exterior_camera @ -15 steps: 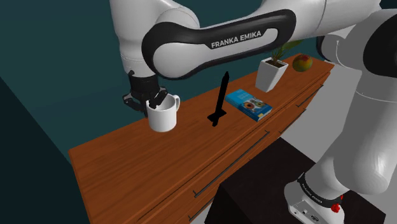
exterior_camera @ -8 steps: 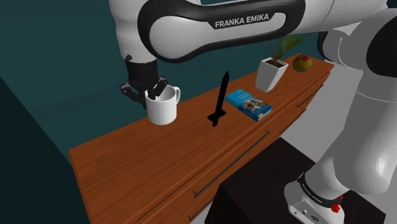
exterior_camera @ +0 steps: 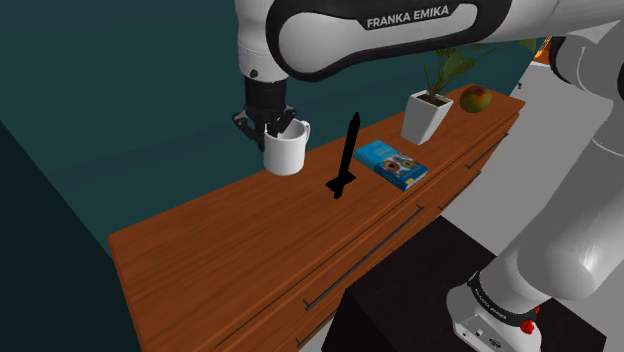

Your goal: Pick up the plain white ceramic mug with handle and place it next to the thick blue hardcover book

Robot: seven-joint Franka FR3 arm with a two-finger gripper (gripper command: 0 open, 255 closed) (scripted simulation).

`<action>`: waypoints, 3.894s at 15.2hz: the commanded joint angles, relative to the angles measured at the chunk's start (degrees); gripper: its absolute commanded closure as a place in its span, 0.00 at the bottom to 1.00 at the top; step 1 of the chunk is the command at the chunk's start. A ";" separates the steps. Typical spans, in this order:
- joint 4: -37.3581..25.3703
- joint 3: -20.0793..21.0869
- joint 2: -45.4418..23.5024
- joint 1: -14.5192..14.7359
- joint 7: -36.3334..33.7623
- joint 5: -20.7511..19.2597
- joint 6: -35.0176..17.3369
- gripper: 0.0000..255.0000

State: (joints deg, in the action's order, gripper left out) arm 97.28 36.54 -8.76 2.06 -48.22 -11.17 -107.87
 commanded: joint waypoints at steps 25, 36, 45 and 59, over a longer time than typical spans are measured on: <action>9.78 -17.20 8.96 -19.55 38.69 8.95 -5.28 1.00; -0.27 -23.27 0.79 -26.10 51.47 8.50 -3.50 1.00; -16.28 -26.82 -10.71 -30.97 60.52 8.19 1.04 1.00; -21.46 -28.18 -18.70 -33.53 64.67 8.01 -1.72 1.00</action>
State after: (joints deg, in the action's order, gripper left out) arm 74.97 8.68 -27.18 -31.24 16.58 -2.94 -108.94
